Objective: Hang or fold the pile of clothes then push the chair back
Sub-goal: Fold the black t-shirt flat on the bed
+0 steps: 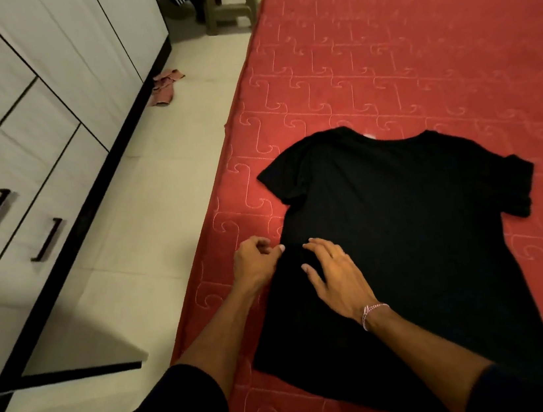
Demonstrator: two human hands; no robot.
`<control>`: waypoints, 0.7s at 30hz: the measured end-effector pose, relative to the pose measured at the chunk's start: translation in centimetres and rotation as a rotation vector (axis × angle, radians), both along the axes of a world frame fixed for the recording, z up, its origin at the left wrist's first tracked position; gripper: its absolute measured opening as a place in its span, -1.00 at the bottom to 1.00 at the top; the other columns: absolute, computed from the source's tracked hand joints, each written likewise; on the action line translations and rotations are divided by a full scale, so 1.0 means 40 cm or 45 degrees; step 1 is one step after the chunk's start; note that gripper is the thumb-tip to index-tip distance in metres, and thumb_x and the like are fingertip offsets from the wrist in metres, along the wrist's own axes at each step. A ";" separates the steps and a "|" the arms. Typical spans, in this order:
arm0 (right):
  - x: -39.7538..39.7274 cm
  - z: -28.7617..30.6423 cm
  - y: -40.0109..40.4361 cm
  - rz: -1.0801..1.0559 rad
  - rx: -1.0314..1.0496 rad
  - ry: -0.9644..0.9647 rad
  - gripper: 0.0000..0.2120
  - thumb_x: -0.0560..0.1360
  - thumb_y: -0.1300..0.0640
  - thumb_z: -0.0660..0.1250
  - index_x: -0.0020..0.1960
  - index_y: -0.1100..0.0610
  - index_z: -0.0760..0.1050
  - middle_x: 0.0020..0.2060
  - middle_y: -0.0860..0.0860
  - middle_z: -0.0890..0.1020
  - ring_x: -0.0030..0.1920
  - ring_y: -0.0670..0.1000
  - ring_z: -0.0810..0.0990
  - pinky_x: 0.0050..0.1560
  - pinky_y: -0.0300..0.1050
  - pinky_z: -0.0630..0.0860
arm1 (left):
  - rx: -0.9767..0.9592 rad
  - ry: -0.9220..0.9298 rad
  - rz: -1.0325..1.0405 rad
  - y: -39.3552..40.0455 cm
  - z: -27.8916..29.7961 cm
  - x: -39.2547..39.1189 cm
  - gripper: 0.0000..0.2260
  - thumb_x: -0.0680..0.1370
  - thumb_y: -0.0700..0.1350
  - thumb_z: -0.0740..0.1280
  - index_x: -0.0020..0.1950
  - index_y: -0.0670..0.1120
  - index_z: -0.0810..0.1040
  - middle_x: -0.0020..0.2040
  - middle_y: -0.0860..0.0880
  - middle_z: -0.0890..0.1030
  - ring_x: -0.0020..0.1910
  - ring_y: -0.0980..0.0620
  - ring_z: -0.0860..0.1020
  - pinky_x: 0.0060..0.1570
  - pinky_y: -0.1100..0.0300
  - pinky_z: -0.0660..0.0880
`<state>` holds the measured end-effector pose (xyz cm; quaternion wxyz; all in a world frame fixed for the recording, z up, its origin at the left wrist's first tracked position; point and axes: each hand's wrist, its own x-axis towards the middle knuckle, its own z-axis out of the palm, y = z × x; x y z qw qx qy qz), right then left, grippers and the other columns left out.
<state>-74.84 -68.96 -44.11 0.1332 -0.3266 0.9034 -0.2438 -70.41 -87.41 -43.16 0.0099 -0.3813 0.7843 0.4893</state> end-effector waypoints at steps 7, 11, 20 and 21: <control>-0.262 -0.050 -0.060 -0.145 -0.117 -0.031 -0.58 0.67 0.12 0.20 0.51 0.14 0.31 0.53 0.04 0.30 0.53 0.02 0.27 0.50 -0.07 0.30 | 0.397 0.105 0.261 -0.036 -0.039 -0.252 -0.89 0.56 -0.15 0.43 -0.04 -0.19 0.57 -0.19 -0.08 0.63 -0.16 -0.03 0.62 0.08 -0.10 0.61; -0.384 -0.069 -0.094 -0.170 -0.147 -0.066 -0.54 0.67 0.17 0.21 0.54 0.16 0.27 0.56 0.04 0.27 0.56 0.01 0.22 0.53 -0.07 0.25 | 0.549 0.128 0.493 -0.081 -0.060 -0.385 -0.65 0.41 0.06 0.54 -0.24 -0.18 0.52 -0.25 -0.17 0.61 -0.21 -0.11 0.63 -0.03 -0.22 0.63; -0.508 -0.114 -0.185 -0.214 0.060 0.192 -0.43 0.66 -0.16 0.12 0.54 0.15 0.28 0.56 0.08 0.28 0.58 0.06 0.19 0.56 0.08 0.19 | 0.161 0.016 0.680 -0.103 -0.043 -0.510 -0.65 0.71 -0.14 0.14 0.47 -0.23 0.32 0.38 -0.23 0.48 0.32 -0.19 0.50 0.13 0.13 0.43; -0.511 -0.112 -0.194 -0.213 0.146 0.269 -0.36 0.63 -0.26 0.10 0.55 0.13 0.28 0.56 0.09 0.27 0.58 0.07 0.19 0.56 0.09 0.17 | 0.056 0.016 0.635 -0.107 -0.033 -0.520 -0.67 0.72 -0.12 0.09 0.46 -0.20 0.32 0.34 -0.23 0.51 0.30 -0.20 0.51 0.02 0.13 0.40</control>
